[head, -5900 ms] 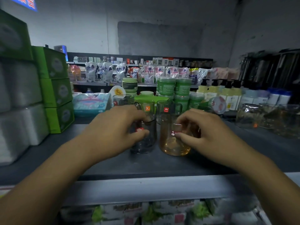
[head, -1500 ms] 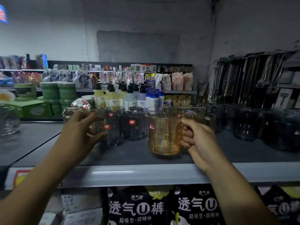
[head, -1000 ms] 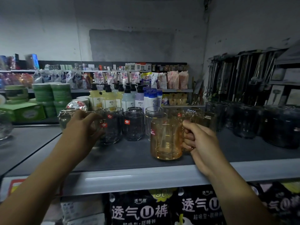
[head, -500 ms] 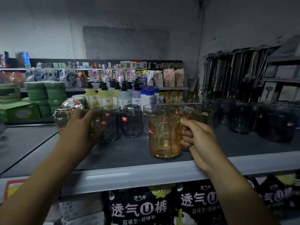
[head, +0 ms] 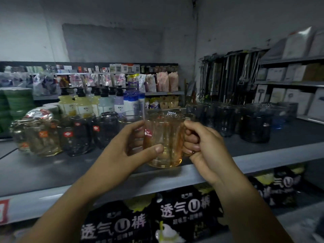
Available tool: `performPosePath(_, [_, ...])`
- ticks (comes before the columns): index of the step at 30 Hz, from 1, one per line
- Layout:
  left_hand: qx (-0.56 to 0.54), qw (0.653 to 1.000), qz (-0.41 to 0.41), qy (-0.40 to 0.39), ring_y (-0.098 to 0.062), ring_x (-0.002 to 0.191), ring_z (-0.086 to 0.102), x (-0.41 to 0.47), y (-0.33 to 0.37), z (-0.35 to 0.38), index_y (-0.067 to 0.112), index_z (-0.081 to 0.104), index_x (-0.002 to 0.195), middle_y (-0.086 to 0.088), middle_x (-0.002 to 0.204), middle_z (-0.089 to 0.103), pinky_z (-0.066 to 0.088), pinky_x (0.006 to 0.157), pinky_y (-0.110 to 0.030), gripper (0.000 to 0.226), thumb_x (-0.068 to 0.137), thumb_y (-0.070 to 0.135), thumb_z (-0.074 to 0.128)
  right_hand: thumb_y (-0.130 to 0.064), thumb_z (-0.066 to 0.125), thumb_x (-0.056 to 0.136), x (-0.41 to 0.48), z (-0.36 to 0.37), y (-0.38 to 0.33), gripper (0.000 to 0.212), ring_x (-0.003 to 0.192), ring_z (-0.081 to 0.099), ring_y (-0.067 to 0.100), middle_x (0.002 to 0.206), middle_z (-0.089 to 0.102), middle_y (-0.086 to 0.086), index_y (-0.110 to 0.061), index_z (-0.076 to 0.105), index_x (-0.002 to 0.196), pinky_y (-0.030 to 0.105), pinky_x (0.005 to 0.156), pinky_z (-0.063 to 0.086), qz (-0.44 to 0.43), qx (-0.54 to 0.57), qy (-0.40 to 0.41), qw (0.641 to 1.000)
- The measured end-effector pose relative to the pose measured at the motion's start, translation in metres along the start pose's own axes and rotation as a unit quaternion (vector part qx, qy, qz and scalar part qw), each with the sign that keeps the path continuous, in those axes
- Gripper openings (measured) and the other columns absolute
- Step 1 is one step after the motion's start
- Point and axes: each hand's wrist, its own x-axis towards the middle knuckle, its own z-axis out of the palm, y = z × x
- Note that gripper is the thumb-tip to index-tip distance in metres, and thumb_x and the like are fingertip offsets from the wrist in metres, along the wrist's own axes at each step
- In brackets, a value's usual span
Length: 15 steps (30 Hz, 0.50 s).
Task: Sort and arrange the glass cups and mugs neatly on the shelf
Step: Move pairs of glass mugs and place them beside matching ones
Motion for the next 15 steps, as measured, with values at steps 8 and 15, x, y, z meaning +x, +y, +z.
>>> performPosePath(8, [-0.11,0.994,-0.001,-0.016,-0.022,0.1,0.076,0.002,0.057,0.148,0.017,0.066,0.123,-0.004,0.109,0.078,0.06,0.081,-0.026,0.058,0.067,0.02,0.083,-0.02,0.057,0.101,-0.042,-0.122,-0.075,0.034,0.048,0.032,0.009,0.059,0.032,0.0,-0.014,0.057,0.067,0.029,0.052,0.024,-0.007,-0.039,-0.025,0.999])
performPosePath(15, [-0.144,0.989,-0.026,0.023,-0.025,0.097,0.076,0.025,0.102,0.296,0.019,0.068,0.118,-0.003,0.104,0.079,0.061,0.082,-0.038,0.062,0.063,0.027,0.096,-0.029,0.06,0.1,-0.063,-0.247,-0.153,0.015,0.087,0.07,0.012,0.09,0.074,-0.003,-0.018,0.071,0.099,0.033,0.083,0.053,-0.074,-0.213,0.04,0.973])
